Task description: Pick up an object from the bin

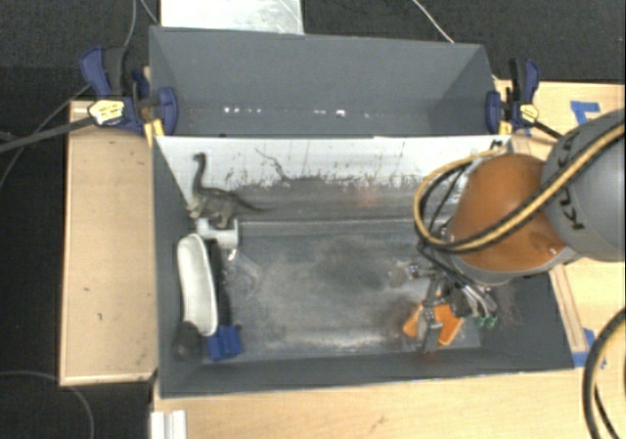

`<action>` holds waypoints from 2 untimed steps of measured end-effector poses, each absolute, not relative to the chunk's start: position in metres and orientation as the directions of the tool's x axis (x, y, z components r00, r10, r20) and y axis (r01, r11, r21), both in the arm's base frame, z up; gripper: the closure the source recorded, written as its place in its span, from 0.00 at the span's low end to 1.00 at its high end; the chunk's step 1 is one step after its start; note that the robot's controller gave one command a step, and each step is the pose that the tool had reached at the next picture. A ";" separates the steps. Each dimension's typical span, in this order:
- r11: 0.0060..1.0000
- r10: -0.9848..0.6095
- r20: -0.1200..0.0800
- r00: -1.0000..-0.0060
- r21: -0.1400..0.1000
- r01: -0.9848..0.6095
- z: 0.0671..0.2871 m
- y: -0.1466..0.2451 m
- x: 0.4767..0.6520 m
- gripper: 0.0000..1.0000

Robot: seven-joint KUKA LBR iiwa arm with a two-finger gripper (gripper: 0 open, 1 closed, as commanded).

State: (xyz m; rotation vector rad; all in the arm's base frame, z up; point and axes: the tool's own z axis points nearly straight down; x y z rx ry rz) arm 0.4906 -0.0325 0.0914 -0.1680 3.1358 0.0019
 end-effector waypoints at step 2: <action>0.994 -0.107 -0.001 -0.994 0.001 -0.107 0.091 -0.033 0.491 0.00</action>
Offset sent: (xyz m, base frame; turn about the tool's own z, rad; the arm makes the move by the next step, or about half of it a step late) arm 0.0007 -0.0113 -0.0214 -0.1263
